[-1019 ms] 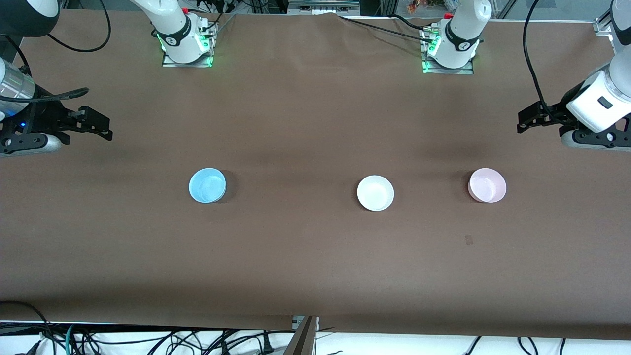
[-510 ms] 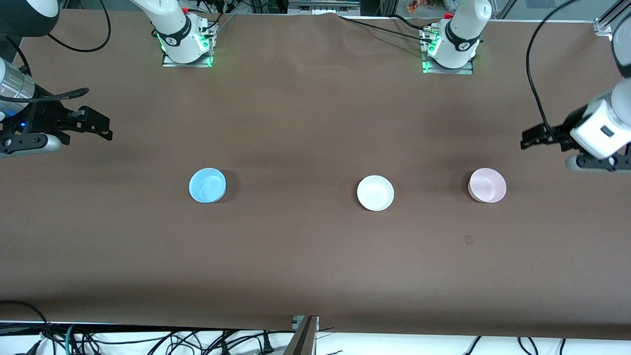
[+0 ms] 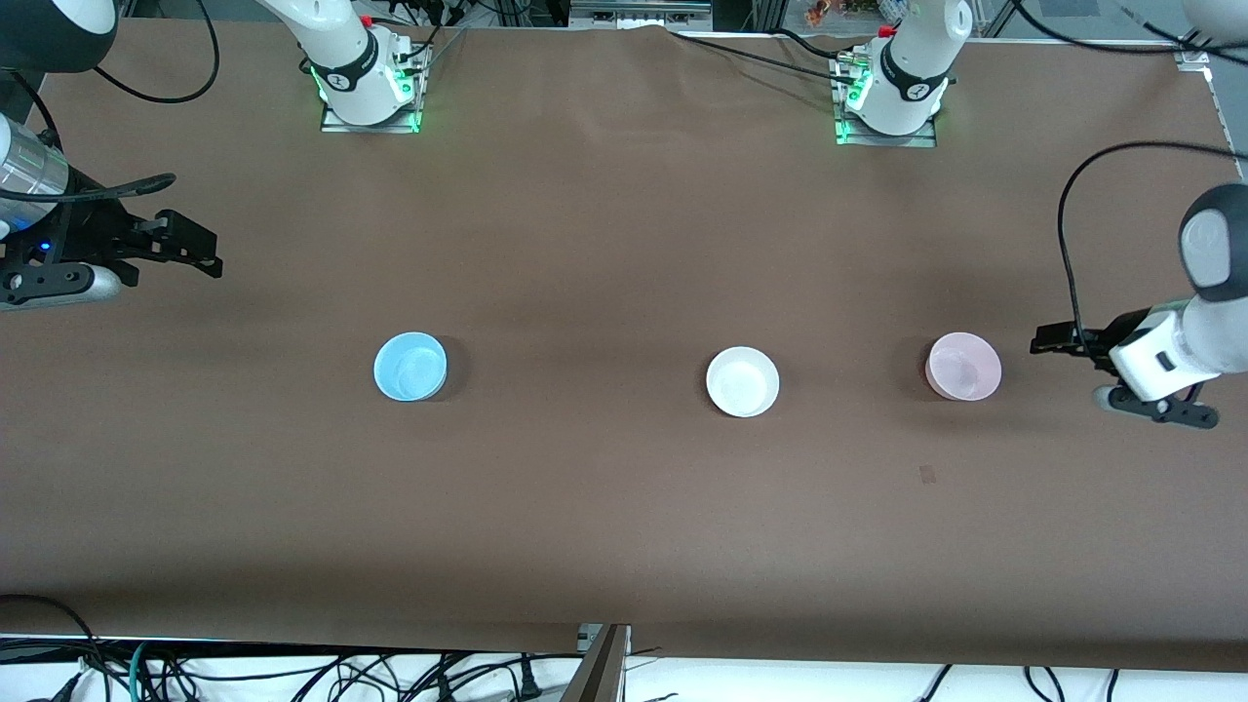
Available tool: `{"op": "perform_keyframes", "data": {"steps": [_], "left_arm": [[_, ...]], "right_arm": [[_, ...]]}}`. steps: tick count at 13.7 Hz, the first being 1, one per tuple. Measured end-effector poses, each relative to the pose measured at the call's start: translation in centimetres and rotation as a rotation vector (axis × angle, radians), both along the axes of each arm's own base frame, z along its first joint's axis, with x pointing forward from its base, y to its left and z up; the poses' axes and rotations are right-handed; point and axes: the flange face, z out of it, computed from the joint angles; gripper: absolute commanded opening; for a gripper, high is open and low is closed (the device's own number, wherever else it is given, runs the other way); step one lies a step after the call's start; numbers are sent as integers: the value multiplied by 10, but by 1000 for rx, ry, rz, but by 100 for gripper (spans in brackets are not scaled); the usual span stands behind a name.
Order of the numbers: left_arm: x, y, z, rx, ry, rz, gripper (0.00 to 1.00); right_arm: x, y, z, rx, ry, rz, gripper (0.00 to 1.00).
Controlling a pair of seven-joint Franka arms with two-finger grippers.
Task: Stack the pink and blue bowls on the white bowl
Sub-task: 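Move the left gripper down to the pink bowl rim and grasp it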
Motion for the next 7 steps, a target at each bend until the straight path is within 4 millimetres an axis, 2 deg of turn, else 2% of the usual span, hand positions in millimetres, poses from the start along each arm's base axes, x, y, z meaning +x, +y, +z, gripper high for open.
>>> {"op": "perform_keyframes", "data": {"steps": [3,5,7], "left_arm": [[2,0,-55,-48,65,-159,100],[-1,4,-89,-14,124,-225,100],[1,4,-113,5,119,-253,100]], "right_arm": [[0,0,0,0,0,0,99],[0,0,0,0,0,0,99],[0,0,0,0,0,0,99]]}}
